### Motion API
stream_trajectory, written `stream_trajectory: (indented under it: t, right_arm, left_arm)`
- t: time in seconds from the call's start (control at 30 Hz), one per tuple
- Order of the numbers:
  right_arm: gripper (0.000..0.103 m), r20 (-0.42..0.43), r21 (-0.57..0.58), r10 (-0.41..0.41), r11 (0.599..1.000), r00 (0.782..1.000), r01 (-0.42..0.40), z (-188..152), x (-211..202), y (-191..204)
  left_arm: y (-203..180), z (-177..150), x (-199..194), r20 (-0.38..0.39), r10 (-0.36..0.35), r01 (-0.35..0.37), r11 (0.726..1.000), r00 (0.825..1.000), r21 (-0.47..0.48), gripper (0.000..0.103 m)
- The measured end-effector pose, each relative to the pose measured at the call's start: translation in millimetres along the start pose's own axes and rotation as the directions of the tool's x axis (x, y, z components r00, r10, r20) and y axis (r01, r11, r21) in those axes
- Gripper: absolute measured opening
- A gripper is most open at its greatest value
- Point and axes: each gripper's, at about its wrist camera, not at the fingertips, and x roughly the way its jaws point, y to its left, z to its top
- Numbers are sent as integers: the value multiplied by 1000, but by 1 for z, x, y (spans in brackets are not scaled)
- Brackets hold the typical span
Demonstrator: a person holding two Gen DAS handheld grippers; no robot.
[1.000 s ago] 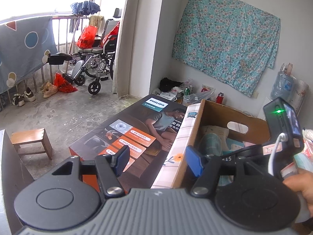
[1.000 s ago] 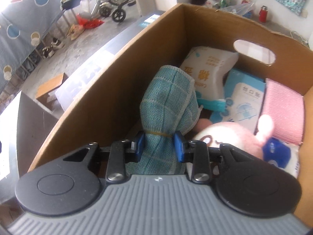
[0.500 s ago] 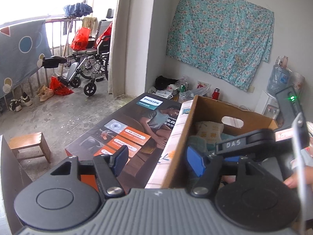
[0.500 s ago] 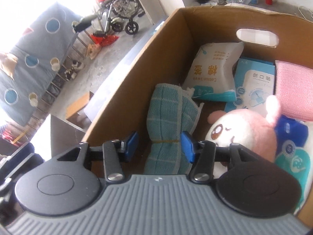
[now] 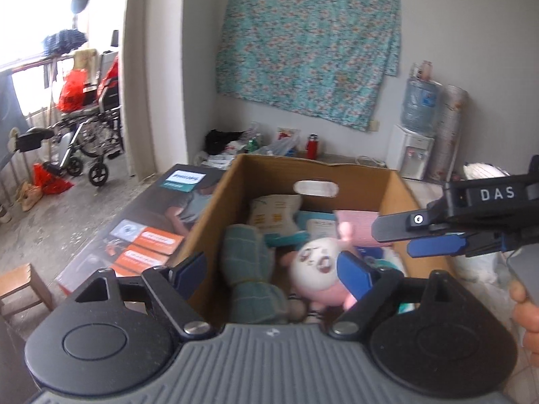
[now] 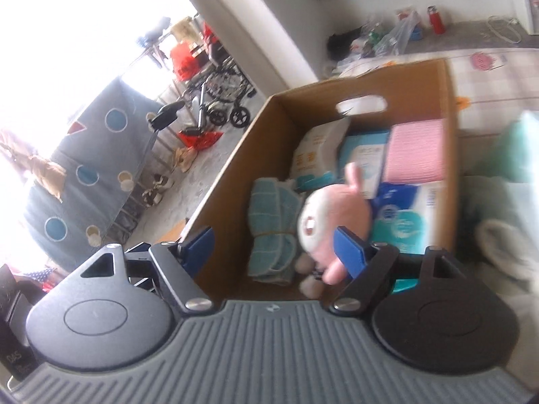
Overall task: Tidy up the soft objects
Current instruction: 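Move both tools back over the bed toward the white strawberry-print cup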
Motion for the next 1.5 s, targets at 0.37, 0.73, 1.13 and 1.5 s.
stream_trajectory:
  t: [0.37,0.73,1.13,1.5]
  right_arm:
    - [78,103,122,-65,991,993,52,-27,-108,-73]
    - [78,222,205,-253,956,942,209,-52,-218,-139]
    - [78,213,337,-404,885,890,321,-116,-251,-200]
    - [79,75,401,-438,836,896,375,-145,-237,-243]
  left_arm:
    - [-110,5,12,-14,-223,223,967,975,122,87]
    - [-201,-11,24,-63,-363,367,904,930,220,87]
    - [-266,-61,6,-143,-463,485,830,875,277,87]
    - [-314,-117,5,-215,-476,523,781,853,341,82]
